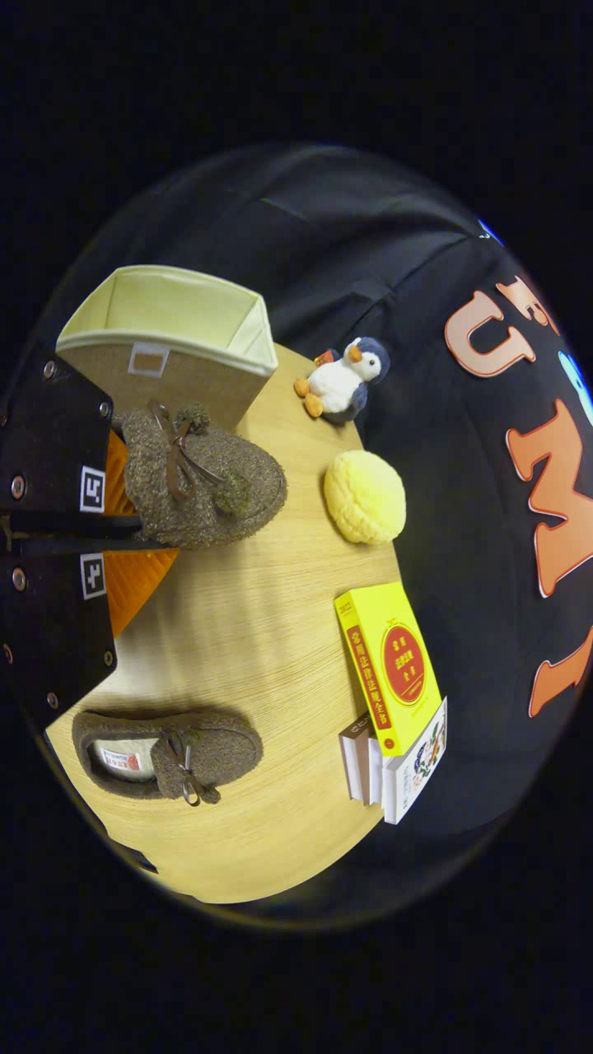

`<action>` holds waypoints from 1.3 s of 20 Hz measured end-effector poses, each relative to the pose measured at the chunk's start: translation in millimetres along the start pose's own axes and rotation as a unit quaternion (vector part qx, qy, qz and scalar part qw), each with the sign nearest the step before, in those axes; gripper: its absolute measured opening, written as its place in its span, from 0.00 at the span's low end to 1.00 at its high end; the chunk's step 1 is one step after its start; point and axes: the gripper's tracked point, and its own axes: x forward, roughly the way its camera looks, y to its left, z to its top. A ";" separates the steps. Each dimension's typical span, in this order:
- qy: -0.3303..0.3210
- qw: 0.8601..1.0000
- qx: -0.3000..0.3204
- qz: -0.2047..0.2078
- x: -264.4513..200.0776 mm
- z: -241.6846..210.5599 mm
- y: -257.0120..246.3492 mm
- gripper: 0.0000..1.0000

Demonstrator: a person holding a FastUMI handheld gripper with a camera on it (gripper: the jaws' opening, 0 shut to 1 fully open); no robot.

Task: Open the storage box then place both shoes into the box .Put the left shoe in first, then the right shoe, with the right side of both shoes facing outward in a uniform manner.

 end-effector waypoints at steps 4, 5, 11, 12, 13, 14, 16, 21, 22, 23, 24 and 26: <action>0.009 0.999 -0.007 0.030 -21.8 15.3 61.0 0.04; 0.015 0.999 -0.012 0.034 -23.0 14.9 74.6 0.04; 0.053 0.995 -0.015 0.084 -10.9 1.8 168.7 0.04; 0.064 0.994 -0.015 0.082 -5.5 -4.5 177.6 0.04; 0.073 0.994 -0.017 0.077 0.3 -6.5 186.4 0.04; 0.082 0.994 -0.022 0.072 7.4 -13.0 192.5 0.04; 0.102 0.992 -0.028 0.066 21.2 -29.4 204.1 0.04; 0.132 0.990 -0.032 0.028 58.6 -62.5 217.7 0.04; 0.139 0.990 -0.034 0.018 66.1 -67.7 218.0 0.04; 0.146 0.989 -0.034 0.006 72.7 -72.6 218.1 0.04; 0.154 0.987 -0.034 -0.004 78.1 -78.2 217.6 0.04; 0.171 0.985 -0.026 -0.024 88.4 -87.7 216.4 0.04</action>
